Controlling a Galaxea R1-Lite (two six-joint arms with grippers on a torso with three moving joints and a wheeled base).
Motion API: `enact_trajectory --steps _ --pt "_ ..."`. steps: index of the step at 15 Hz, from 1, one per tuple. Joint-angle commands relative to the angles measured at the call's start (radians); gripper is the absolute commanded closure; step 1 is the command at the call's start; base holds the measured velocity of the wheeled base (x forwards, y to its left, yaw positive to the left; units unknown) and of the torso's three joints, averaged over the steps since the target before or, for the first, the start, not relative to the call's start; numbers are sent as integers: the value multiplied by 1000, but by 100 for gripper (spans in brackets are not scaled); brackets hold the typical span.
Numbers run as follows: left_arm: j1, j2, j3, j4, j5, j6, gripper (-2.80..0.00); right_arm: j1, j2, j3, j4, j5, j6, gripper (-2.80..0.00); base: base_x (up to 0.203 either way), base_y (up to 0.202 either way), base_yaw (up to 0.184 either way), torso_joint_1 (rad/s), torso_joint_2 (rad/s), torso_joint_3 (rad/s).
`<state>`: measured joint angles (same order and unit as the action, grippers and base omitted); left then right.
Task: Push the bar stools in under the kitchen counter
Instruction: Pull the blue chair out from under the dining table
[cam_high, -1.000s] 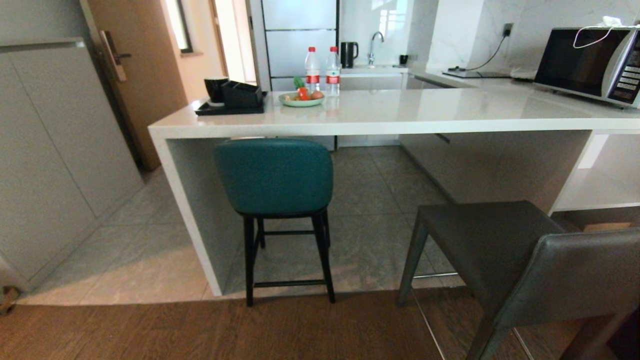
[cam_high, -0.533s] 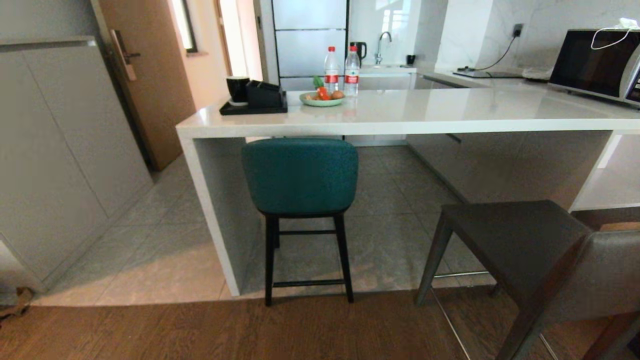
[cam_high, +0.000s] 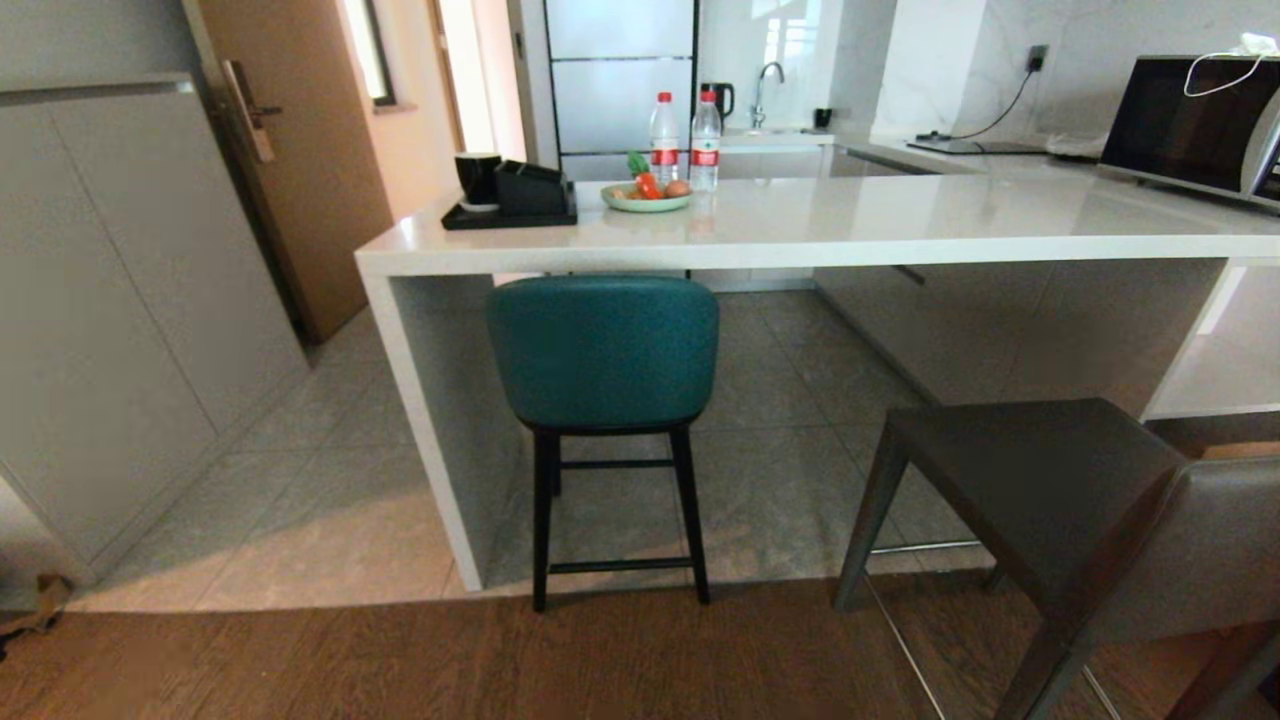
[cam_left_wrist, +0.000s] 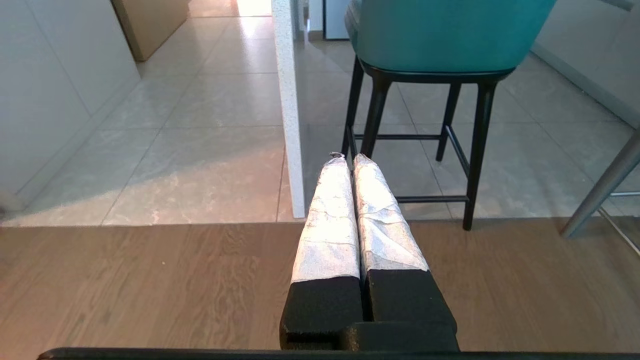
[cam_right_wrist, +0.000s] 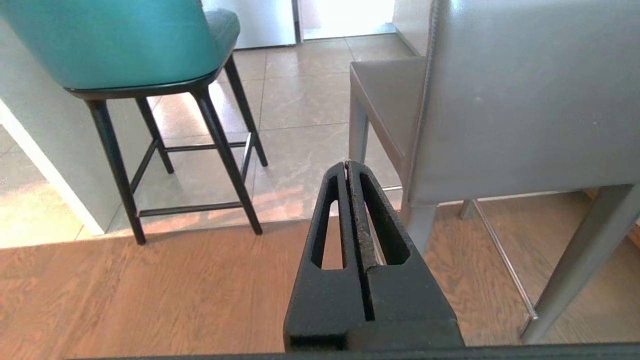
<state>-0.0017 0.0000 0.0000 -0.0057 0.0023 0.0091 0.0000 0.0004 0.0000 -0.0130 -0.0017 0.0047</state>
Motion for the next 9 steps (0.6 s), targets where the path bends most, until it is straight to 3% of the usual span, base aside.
enact_trajectory --steps 1,9 --pt "0 0 2 0 1 0 0 0 1 5 0 0 0 0 0 0 0 0 0 0" --pt "0 0 2 0 1 -1 0 0 1 4 -1 -1 5 0 0 0 0 0 0 0"
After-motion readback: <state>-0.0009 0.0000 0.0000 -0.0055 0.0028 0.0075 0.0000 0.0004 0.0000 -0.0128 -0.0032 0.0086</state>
